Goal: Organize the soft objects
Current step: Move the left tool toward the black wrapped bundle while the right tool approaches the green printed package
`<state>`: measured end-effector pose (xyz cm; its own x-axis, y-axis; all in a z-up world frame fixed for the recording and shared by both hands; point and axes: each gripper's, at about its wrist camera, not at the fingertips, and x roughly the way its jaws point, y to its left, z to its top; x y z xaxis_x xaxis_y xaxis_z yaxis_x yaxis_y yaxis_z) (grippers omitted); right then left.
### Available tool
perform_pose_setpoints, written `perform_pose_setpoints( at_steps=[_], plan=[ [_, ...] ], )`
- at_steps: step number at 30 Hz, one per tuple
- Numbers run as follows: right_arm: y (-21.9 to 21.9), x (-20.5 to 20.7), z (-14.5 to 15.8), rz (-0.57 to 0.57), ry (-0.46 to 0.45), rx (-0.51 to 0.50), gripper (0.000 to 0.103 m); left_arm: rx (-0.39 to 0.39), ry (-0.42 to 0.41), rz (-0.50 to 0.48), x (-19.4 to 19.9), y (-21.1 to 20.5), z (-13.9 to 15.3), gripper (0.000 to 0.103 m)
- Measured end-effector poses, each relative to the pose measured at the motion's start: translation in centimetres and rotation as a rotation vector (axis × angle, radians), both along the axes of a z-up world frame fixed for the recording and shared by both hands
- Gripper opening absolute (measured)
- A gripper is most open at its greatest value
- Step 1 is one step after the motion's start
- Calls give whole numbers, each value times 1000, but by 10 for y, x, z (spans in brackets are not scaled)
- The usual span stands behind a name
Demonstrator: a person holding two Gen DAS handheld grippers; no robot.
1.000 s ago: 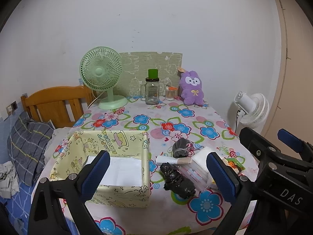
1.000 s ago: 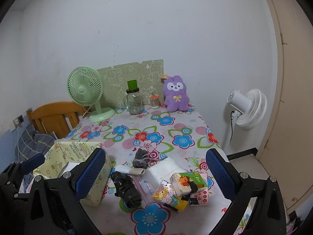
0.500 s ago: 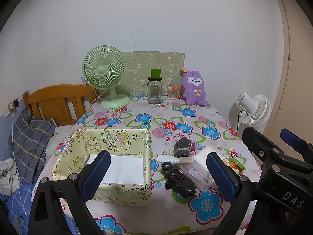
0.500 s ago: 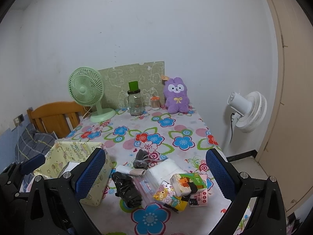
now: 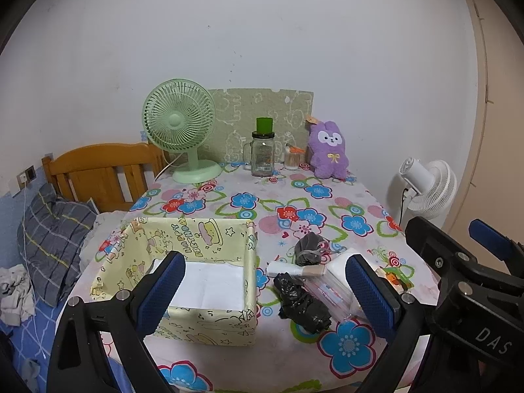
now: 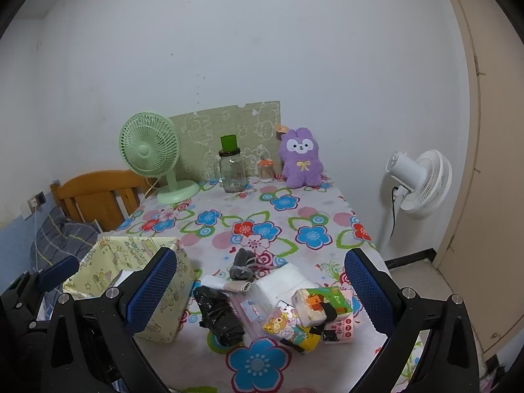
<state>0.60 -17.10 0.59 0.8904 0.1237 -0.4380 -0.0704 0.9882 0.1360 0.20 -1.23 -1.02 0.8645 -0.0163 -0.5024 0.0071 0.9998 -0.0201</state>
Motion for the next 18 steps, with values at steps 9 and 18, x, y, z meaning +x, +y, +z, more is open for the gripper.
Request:
perform_pose_setpoints(
  at_steps=[9, 18],
  plan=[
    [-1, -3, 0, -19, -20, -18, 103, 10, 6, -11, 4, -6, -2, 99],
    [-7, 2, -3, -4, -2, -22, 103, 14, 26, -27, 10, -19, -6, 95]
  ],
)
